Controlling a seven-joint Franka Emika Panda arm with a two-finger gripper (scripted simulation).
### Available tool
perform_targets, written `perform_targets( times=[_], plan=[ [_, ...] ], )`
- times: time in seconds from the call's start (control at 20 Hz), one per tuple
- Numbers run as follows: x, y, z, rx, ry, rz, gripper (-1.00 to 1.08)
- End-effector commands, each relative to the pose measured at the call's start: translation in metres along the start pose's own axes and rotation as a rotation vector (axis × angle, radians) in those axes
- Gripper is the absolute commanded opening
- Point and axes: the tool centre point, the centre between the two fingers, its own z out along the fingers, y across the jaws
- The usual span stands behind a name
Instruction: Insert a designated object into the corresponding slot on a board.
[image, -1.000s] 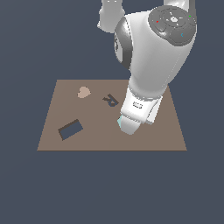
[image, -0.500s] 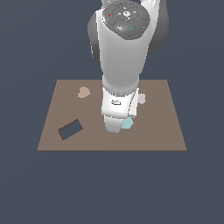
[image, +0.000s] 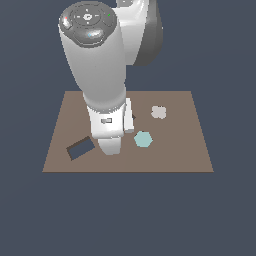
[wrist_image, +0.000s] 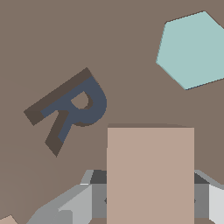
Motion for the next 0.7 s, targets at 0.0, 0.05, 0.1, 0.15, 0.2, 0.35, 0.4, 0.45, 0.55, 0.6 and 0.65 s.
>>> perform_targets(
  times=[0.0, 0.05, 0.1, 0.15, 0.2, 0.35, 0.4, 0.45, 0.55, 0.6, 0.65],
  plan=[
    [-0.017, 0.004, -0.001, -0.001, 0.000, -0.072, -1.00],
    [-0.024, 0.006, -0.001, -0.001, 0.000, -0.100, -1.00],
    [-0.030, 0.008, -0.001, -0.001, 0.000, -0.126, -1.00],
    [-0.036, 0.010, -0.002, -0.001, 0.000, -0.153, -1.00],
    [-0.042, 0.012, -0.002, -0.001, 0.000, -0.178, -1.00],
    [-0.058, 0.019, -0.002, -0.001, 0.000, -0.247, -1.00],
    [-0.062, 0.021, -0.002, -0.001, 0.000, -0.268, -1.00],
    [-0.067, 0.024, -0.003, -0.001, 0.000, -0.288, -1.00],
    [-0.075, 0.029, -0.003, 0.000, 0.000, -0.326, -1.00],
    [-0.078, 0.031, -0.003, 0.000, 0.000, -0.343, -1.00],
    [-0.082, 0.033, -0.003, 0.000, 0.000, -0.359, -1.00]
  ],
)
